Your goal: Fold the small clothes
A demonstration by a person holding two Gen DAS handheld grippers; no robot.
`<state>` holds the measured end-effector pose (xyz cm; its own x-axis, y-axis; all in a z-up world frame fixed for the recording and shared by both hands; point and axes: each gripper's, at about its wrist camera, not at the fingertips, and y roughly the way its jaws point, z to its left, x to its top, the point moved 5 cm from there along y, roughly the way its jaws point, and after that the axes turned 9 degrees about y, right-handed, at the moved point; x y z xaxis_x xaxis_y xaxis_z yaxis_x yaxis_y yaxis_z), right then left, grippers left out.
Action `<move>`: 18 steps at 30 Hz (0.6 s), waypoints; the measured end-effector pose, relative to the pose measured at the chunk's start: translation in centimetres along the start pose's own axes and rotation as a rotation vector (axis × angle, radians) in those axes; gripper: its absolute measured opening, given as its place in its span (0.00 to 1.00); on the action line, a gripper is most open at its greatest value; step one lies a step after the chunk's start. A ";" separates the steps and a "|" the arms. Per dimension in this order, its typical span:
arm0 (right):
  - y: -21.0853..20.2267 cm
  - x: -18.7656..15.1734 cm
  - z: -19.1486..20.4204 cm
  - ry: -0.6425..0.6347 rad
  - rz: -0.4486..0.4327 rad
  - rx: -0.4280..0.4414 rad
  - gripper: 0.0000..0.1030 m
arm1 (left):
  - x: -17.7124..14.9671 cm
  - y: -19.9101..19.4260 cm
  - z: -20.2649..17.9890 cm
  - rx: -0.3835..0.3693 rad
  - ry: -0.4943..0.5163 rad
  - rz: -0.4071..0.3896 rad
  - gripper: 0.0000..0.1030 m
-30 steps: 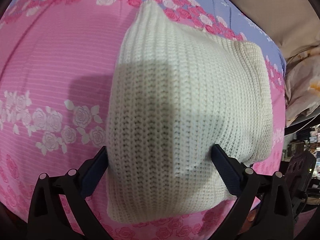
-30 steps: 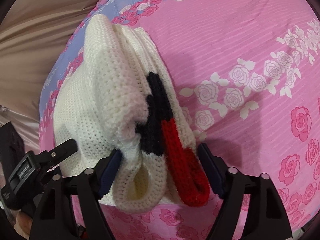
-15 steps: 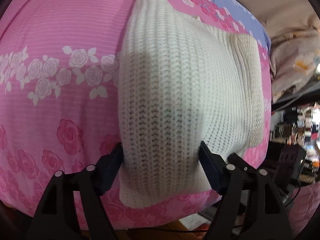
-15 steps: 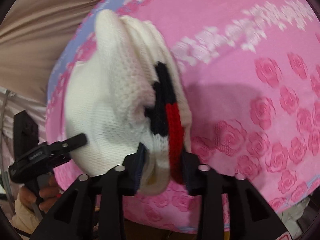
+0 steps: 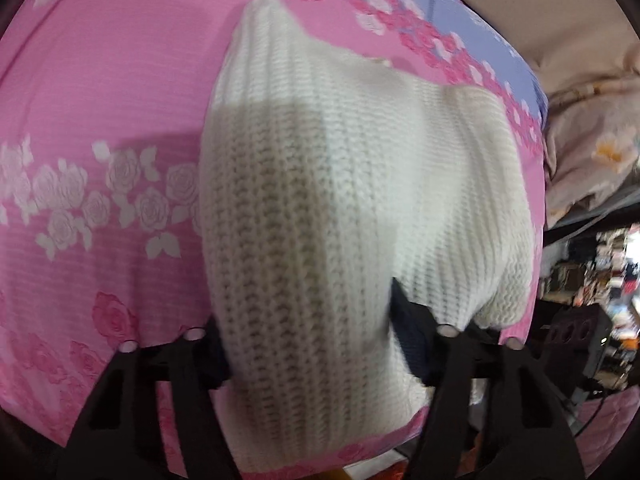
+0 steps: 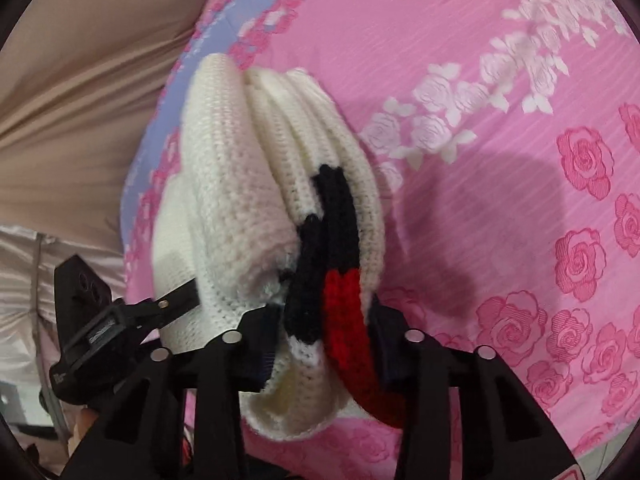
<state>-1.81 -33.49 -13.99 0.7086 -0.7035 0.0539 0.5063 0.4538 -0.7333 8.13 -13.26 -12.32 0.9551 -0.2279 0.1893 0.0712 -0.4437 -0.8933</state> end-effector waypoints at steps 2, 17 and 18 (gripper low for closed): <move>-1.8 -0.2 1.4 -0.021 -0.024 0.044 0.32 | 0.1 -1.5 -1.3 -0.004 0.049 -0.012 0.47; -19.3 -3.8 7.8 -0.161 -0.349 0.202 0.32 | -0.7 -14.7 -13.2 -0.214 0.347 -0.160 0.45; -20.8 -4.2 9.2 -0.199 -0.391 0.216 0.32 | -0.5 -16.6 -14.2 -0.224 0.384 -0.204 0.45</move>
<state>-10.77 -34.94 7.27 0.5143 -0.7351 0.4417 0.8289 0.2940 -0.4759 2.39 -18.04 8.24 0.7497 -0.4015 0.5261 0.1425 -0.6784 -0.7207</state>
